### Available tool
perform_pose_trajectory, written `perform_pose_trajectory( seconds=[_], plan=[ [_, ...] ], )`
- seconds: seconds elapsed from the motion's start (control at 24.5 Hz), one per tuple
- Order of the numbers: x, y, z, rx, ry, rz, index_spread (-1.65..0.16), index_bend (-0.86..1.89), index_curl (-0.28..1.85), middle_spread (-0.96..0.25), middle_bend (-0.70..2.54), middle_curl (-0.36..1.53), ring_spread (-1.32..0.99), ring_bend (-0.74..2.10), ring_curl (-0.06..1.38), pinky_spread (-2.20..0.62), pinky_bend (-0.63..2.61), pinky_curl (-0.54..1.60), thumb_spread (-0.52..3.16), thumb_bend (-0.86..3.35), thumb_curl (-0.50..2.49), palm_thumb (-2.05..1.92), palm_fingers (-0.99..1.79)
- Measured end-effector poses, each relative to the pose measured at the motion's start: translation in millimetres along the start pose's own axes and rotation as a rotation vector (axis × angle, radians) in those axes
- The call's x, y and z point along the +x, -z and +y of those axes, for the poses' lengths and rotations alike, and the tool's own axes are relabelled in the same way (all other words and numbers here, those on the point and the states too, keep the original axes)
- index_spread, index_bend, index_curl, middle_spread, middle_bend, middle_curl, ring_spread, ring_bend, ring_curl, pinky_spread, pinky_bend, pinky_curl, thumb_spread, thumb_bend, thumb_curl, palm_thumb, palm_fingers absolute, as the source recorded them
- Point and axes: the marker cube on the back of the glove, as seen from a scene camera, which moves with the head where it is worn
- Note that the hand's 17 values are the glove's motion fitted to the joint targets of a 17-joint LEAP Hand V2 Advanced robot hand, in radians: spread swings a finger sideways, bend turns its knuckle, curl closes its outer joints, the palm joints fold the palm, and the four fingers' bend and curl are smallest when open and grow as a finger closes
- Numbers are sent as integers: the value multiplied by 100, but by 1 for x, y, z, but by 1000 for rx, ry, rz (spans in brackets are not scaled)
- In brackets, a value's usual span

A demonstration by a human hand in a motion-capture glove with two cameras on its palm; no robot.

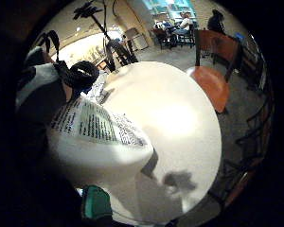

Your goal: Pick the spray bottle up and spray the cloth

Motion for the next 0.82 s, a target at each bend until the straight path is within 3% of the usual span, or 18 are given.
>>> perform_pose_trajectory(
  seconds=[0.29,0.82],
  plan=[
    [-41,-15,-11,-252,29,160,-22,20,45,-12,40,49,-11,30,37,8,25,34,37,-3,67,110,119],
    [-53,-40,6,-461,-138,306,-21,19,49,-12,41,51,-11,31,38,7,26,36,32,-3,71,108,119]
  ],
)
